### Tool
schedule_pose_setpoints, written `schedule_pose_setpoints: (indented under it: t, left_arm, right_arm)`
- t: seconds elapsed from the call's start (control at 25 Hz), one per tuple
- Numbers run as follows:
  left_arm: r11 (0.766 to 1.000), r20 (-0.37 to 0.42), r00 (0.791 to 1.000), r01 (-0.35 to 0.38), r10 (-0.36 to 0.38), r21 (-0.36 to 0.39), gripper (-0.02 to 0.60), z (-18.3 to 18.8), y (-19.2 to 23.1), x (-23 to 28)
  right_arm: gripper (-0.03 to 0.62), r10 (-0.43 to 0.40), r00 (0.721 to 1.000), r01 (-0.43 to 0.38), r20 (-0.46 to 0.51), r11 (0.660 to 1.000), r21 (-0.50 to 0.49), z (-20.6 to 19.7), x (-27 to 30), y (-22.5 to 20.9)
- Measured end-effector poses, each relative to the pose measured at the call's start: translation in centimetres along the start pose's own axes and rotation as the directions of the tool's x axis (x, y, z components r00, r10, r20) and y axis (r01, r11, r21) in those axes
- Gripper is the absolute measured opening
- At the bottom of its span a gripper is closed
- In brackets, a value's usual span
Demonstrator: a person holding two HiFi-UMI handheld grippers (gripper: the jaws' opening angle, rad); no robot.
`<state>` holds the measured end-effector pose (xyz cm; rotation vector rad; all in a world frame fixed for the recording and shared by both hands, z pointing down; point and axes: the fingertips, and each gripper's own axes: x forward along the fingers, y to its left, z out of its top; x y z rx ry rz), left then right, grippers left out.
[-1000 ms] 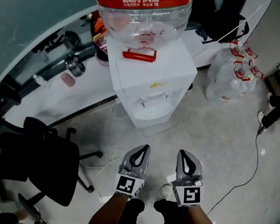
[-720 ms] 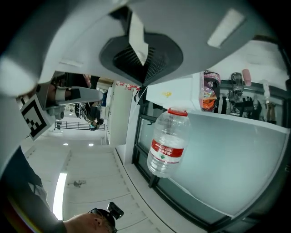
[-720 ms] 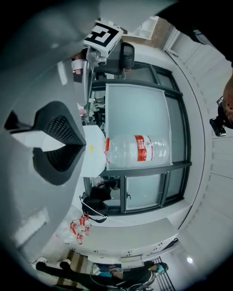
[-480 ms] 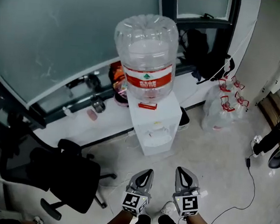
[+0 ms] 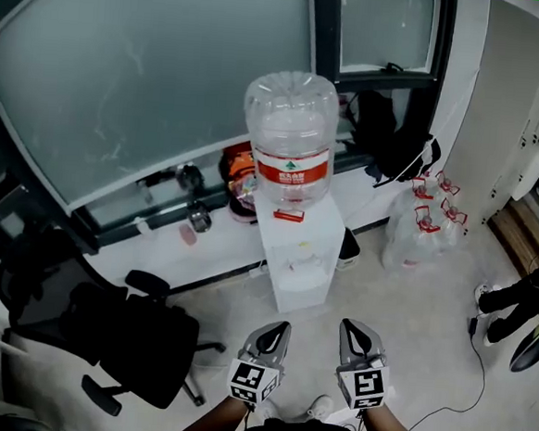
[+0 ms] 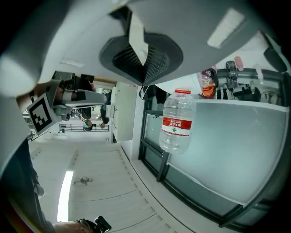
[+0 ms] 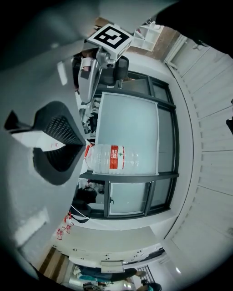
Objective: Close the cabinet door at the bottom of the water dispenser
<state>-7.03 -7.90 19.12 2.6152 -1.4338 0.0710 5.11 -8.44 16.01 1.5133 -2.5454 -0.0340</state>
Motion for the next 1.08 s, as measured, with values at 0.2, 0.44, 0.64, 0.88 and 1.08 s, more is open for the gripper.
schedule_pose_setpoints:
  t: [0.2, 0.44, 0.64, 0.88, 1.08]
  left_arm:
    - [1.0, 0.02, 1.0, 0.003, -0.002, -0.012, 0.019, 0.8, -0.3, -0.5]
    - [1.0, 0.036, 0.999, -0.016, 0.017, -0.013, 0.018, 1.4, -0.3, -1.4]
    - [0.999, 0.037, 0.999, -0.039, 0.04, -0.015, 0.018, 1.3, 0.3, -1.8]
    - [0.999, 0.033, 0.998, -0.048, 0.049, -0.024, 0.018, 1.3, 0.4, -2.2]
    - [0.998, 0.037, 0.998, -0.056, 0.056, -0.007, 0.019, 1.5, 0.5, -2.1]
  right_arm:
    - [0.002, 0.004, 1.0, -0.004, 0.003, 1.0, -0.019, 0.5, -0.3, 0.5]
    - [0.002, -0.004, 1.0, 0.005, 0.014, 1.0, -0.027, 1.1, -0.8, 0.9]
    - [0.002, -0.007, 1.0, 0.007, 0.024, 0.999, -0.032, 1.4, -0.7, 1.0]
    - [0.002, -0.01, 1.0, 0.01, 0.025, 1.0, -0.029, 1.5, -0.8, 1.2]
    - [0.002, -0.005, 0.999, 0.006, 0.041, 1.0, -0.017, 1.6, -0.8, 1.2]
